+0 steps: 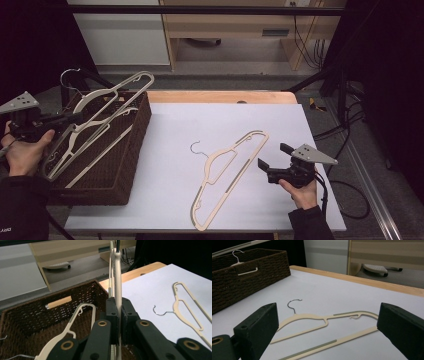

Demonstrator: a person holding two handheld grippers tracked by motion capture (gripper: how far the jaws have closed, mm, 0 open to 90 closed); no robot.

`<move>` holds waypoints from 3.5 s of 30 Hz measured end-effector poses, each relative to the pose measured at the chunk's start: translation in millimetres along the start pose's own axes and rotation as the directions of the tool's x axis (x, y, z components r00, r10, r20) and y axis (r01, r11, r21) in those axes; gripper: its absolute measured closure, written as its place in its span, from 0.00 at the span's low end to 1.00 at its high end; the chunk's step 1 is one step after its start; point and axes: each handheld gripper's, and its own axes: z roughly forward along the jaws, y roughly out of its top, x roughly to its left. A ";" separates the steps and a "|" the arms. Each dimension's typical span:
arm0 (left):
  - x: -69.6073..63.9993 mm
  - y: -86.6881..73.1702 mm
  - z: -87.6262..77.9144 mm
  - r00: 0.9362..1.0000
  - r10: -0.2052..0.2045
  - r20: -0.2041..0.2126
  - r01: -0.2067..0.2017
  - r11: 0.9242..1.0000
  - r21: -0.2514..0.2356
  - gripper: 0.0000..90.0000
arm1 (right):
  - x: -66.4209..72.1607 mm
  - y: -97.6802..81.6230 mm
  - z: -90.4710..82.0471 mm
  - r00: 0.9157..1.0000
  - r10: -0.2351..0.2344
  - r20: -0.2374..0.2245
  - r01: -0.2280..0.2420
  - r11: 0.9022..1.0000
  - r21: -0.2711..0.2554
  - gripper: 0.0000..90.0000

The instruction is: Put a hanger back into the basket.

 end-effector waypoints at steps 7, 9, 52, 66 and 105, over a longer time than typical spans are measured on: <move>16.2 -13.5 0.1 1.000 0.010 -0.017 -0.009 0.998 0.062 0.96 | -0.1 0.1 0.0 1.000 0.001 0.001 -0.001 1.000 0.003 0.04; 18.5 -15.4 0.0 1.000 0.010 -0.019 -0.009 0.998 0.069 0.96 | -0.1 0.1 0.0 1.000 0.001 -0.002 -0.001 1.000 0.004 0.04; 30.7 -74.7 3.9 0.954 -0.204 -0.218 0.232 0.967 0.108 0.66 | 2.4 -1.8 5.9 1.000 -0.002 -0.002 0.002 1.000 0.020 0.04; -48.0 -47.5 -4.0 0.985 -0.139 -0.102 0.120 0.977 -0.175 0.21 | 2.6 -1.6 5.5 1.000 -0.005 0.008 0.005 1.000 0.019 0.04; -209.7 -85.3 126.9 0.972 0.016 0.235 -0.009 1.000 -0.027 0.06 | 16.7 7.6 47.5 0.999 -0.035 -0.026 0.037 0.995 0.089 0.11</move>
